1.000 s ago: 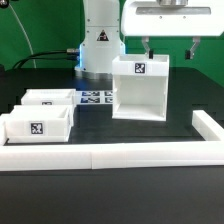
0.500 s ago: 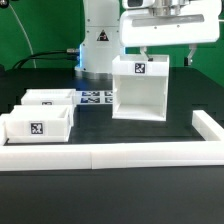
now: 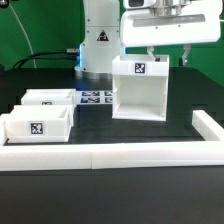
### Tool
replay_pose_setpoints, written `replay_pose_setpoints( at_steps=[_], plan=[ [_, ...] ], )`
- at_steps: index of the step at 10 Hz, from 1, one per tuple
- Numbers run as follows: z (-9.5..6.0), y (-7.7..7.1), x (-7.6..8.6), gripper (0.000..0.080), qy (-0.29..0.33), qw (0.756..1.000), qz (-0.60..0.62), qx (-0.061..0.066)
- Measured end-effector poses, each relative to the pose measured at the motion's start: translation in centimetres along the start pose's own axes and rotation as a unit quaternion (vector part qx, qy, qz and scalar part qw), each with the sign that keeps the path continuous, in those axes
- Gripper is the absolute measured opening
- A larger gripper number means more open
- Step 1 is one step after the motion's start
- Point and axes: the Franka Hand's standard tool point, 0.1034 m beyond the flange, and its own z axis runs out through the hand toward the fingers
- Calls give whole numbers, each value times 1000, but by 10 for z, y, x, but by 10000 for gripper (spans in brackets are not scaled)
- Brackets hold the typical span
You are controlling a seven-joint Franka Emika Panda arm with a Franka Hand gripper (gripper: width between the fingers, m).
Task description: Assemble drawer
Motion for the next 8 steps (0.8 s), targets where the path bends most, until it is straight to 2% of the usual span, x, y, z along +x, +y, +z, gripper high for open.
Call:
replay_pose_setpoints(
  at_steps=[1,2,8],
  plan=[
    [0,0,0,179,0,1000,0,0],
    [0,0,0,42,0,1000,0,0],
    [0,0,0,38,0,1000,0,0]
  ],
)
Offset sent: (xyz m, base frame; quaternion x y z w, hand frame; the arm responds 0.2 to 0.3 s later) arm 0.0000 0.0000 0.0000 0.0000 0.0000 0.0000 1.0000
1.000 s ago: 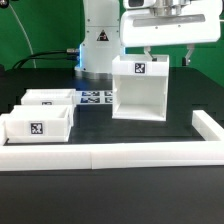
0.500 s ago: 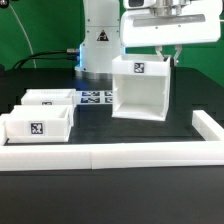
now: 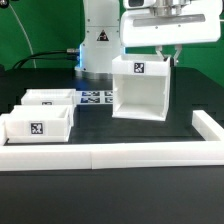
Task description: Assemble drawer
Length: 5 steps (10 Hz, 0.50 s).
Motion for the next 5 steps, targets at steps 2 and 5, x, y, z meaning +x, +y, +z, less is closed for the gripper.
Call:
replay_pose_setpoints(
  at_steps=[2,5],
  plan=[
    [-1,0,1,38,1,1000,-2,0],
    [-1,-10,45,38,-1,996,-88,10]
  ],
)
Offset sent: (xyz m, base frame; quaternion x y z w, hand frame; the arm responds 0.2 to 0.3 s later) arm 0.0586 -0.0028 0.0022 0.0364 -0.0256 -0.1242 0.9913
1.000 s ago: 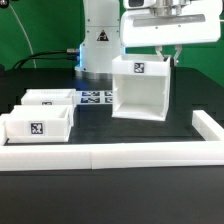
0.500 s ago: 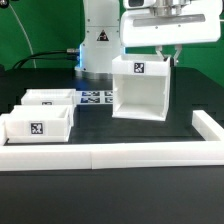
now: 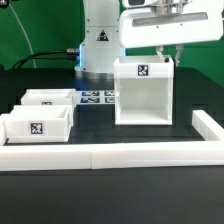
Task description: Assemble drawer
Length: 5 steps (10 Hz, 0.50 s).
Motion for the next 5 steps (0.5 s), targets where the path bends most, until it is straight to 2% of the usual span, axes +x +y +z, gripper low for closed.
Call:
replay_pose_setpoints(
  at_steps=[5],
  plan=[
    [6,-16,57,42,20,999,-47,14]
  ],
)
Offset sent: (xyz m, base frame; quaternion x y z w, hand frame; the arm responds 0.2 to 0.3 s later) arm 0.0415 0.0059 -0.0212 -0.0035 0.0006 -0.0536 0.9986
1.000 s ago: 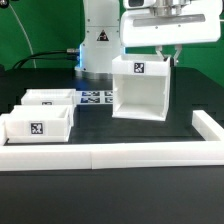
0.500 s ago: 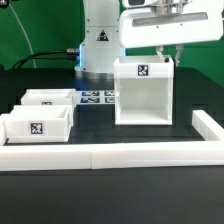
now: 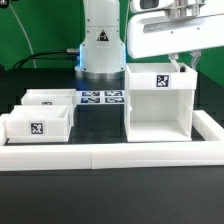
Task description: Assemble drawer
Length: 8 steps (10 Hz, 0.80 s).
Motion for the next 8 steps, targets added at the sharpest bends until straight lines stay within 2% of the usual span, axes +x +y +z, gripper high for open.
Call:
replay_pose_setpoints(
  at_steps=[5,8],
  plan=[
    [2,0,44,44,22,999,-26,6],
    [1,0,47,44,26,999,-18,6]
  ],
)
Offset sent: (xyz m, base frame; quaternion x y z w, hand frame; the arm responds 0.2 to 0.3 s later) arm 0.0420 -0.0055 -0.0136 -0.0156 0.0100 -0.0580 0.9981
